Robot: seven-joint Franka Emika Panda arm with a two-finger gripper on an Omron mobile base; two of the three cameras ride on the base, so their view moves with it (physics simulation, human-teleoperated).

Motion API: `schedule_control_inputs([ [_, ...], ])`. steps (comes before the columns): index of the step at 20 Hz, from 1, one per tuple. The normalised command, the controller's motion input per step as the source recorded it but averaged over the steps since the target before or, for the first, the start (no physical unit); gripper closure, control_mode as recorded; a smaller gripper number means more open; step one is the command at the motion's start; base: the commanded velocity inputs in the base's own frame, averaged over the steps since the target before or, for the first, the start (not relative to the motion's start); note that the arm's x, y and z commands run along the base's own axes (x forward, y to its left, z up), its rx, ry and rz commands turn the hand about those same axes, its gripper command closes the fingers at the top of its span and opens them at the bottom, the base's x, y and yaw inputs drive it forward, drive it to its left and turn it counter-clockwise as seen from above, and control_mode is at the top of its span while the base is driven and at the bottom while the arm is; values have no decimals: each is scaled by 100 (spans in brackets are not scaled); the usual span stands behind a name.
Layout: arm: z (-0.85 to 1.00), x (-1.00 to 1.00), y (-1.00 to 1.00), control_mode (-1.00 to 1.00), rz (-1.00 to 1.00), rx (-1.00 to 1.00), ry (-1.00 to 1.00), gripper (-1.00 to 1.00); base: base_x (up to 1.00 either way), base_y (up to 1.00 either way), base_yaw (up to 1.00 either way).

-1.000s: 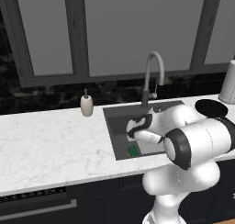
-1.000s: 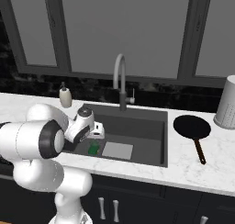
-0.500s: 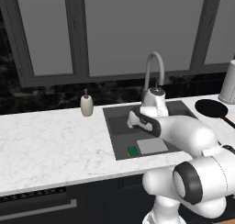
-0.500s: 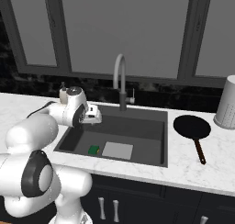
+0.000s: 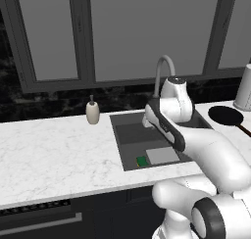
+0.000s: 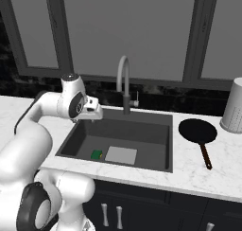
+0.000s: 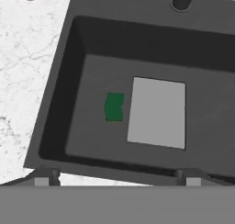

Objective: Pick the pan and sponge and place them into the sink. Then turn on the water.

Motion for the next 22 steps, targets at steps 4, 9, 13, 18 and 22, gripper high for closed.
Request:
schedule_control_inputs([
  [4,47,-92,-49,-100,-1,5,-13,-100,0,0,0],
  [9,43,-75,-68,-100,0,3,-6,-100,0,0,0],
  [13,18,-13,-92,-100,-5,0,8,-100,0,0,0],
  [18,0,0,-100,-100,-11,-3,14,-100,0,0,0],
  [22,0,0,-100,-100,-13,-5,12,-100,0,0,0],
])
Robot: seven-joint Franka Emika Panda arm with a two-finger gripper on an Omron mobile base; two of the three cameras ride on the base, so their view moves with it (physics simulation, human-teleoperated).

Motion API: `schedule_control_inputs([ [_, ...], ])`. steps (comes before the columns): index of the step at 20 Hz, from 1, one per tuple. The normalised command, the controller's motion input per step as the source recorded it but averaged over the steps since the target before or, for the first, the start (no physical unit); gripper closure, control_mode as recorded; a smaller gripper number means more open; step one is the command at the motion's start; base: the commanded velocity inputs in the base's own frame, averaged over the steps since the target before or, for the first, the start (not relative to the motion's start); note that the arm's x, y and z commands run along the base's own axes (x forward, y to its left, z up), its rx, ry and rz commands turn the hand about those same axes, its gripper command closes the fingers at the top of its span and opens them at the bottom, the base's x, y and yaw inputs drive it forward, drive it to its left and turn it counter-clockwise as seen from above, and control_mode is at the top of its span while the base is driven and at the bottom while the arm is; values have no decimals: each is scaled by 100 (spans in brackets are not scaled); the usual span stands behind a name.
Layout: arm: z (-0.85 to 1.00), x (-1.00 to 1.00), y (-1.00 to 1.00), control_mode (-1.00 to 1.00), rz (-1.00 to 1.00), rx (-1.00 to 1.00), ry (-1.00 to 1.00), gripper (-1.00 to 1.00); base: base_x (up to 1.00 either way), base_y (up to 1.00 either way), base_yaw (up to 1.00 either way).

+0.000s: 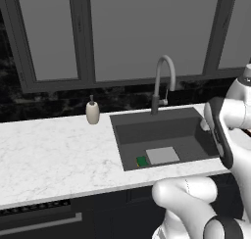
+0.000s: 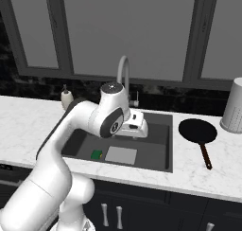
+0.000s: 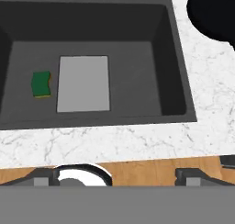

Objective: Pick the pan and sponge and place them into the sink. Then turn on the water.

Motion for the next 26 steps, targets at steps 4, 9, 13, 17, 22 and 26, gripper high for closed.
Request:
schedule_control_inputs([
  [4,0,11,-96,-100,-11,-1,13,-100,0,0,0],
  [9,-13,33,-81,-100,-8,0,8,-100,0,0,0],
  [13,-12,38,-81,-100,-8,0,6,-100,0,0,0],
  [17,-16,40,-78,-100,-7,0,8,-100,0,0,0],
  [22,-18,20,-47,-100,-2,0,9,-100,0,0,0],
  [26,-14,6,-11,-100,0,0,4,-100,0,0,0],
])
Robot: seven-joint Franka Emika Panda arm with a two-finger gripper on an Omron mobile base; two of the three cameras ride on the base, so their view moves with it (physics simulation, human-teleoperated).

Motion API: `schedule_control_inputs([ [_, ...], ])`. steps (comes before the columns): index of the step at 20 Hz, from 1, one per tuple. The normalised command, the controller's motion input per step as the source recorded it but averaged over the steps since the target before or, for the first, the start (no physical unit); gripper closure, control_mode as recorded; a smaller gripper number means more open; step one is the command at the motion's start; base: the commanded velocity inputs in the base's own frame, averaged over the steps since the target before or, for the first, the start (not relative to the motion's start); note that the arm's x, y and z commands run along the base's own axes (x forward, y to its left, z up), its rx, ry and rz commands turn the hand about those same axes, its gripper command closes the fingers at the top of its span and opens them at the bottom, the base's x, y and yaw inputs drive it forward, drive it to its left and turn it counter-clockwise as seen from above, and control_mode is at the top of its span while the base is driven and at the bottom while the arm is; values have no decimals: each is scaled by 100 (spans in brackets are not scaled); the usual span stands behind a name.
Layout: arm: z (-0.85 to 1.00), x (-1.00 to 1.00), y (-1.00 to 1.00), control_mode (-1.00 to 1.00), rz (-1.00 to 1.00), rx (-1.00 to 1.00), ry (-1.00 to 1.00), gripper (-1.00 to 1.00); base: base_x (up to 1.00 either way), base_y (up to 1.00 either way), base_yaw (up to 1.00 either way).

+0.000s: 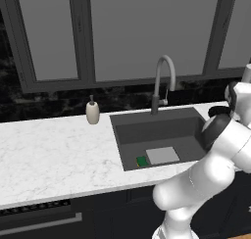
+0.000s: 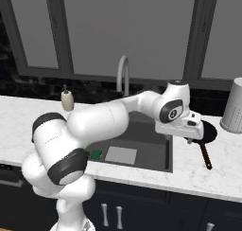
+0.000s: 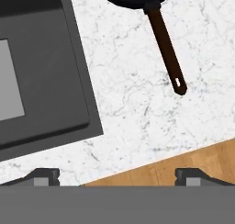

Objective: Pick the pan and sponge and place them into the sink. Then turn on the water.

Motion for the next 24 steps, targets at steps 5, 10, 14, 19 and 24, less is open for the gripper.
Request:
schedule_control_inputs([
  [5,-20,11,-1,-100,0,0,3,-100,0,0,0],
  [10,-23,19,-2,-100,0,0,6,-100,0,0,0],
  [14,-13,20,-9,-100,0,0,7,-100,0,0,0],
  [19,-9,27,-27,-100,0,3,9,-100,0,0,0],
  [24,-11,19,-41,-100,0,5,6,-100,0,0,0],
])
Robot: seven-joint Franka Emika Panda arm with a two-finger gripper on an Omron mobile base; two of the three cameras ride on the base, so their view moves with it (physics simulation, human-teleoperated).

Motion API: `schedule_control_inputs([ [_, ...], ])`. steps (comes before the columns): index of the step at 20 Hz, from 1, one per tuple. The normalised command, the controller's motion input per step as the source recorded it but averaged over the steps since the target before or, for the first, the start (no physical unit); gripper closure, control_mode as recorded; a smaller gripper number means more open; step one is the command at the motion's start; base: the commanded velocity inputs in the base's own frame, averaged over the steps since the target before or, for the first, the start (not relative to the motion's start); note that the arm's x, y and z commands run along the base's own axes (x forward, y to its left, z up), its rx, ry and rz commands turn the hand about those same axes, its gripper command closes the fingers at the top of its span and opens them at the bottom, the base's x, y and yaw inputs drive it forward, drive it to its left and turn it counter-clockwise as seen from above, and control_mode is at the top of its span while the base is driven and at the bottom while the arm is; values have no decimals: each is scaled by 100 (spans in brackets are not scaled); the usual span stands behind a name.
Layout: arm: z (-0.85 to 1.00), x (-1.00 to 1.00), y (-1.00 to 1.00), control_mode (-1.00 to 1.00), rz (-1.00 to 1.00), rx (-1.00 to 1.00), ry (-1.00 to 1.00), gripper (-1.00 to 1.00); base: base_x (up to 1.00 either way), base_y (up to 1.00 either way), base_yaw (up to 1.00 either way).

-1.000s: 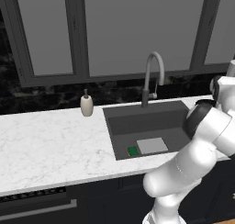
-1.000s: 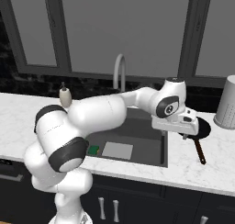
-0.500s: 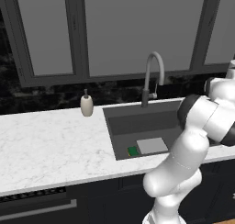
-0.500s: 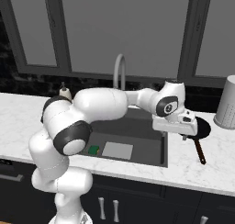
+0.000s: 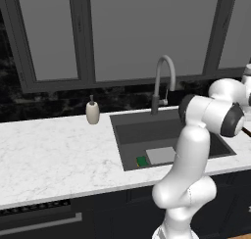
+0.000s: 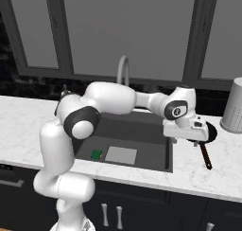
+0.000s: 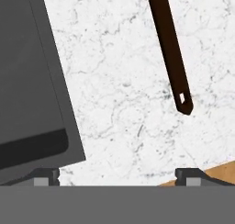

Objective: Pick the pan and sponge and place them into the sink. Then turn on the water.

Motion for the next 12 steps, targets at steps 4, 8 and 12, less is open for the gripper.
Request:
schedule_control_inputs([
  [4,-7,11,-32,-100,0,9,3,-100,0,0,0],
  [8,-15,14,-22,-100,0,6,0,-100,0,0,0],
  [12,-11,11,-21,-100,0,2,2,-100,0,0,0],
])
